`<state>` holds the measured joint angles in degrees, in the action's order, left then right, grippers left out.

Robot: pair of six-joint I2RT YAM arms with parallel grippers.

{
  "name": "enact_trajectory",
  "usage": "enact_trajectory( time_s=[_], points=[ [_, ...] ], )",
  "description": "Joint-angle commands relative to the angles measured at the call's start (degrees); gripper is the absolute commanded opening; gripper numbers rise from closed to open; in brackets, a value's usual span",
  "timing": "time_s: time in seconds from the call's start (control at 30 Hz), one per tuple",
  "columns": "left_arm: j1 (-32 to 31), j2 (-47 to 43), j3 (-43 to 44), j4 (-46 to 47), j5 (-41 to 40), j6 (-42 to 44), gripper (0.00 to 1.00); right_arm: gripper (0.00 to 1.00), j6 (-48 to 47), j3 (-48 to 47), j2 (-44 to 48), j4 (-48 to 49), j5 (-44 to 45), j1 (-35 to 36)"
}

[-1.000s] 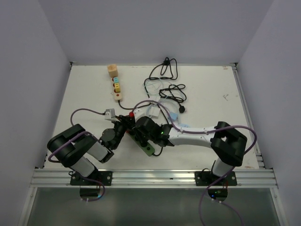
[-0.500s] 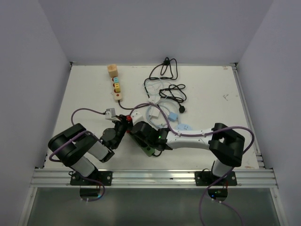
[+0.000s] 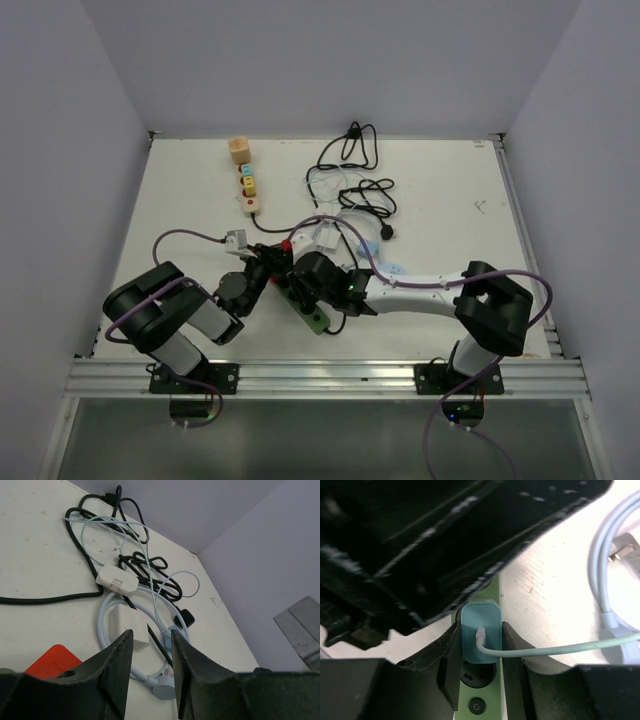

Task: Pull the plug off the socket
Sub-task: Remove the plug from the socket.

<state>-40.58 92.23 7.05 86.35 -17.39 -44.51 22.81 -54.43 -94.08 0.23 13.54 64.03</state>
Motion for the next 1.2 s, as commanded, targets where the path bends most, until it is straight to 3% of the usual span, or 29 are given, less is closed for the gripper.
enact_trajectory(
  time_s=[0.0, 0.37, 0.6, 0.9, 1.17],
  points=[
    [-0.56, 6.21, -13.73, -18.23, 0.86, -0.22, 0.41, 0.01, -2.49, -5.23, 2.68, -8.22, 6.72, 5.83],
    [-0.56, 6.91, -12.67, -19.2, 1.3, -0.31, 0.41, 0.02, -4.79, -10.16, -1.54, -14.02, 17.39, 10.76],
    [-0.56, 7.44, -12.76, -19.02, 1.48, -0.31, 0.41, 0.05, -3.74, -8.15, 2.05, -13.33, 11.01, 9.8],
    [-0.56, 3.67, -11.8, -21.65, 2.18, 0.48, 0.41, 0.04, 1.97, 0.72, 12.77, -7.44, -0.08, 0.05],
    [-0.56, -7.48, -7.58, -33.51, 2.8, 3.55, 0.43, 0.04, 4.26, 9.33, 21.92, -7.0, -3.25, -13.56]
  ],
)
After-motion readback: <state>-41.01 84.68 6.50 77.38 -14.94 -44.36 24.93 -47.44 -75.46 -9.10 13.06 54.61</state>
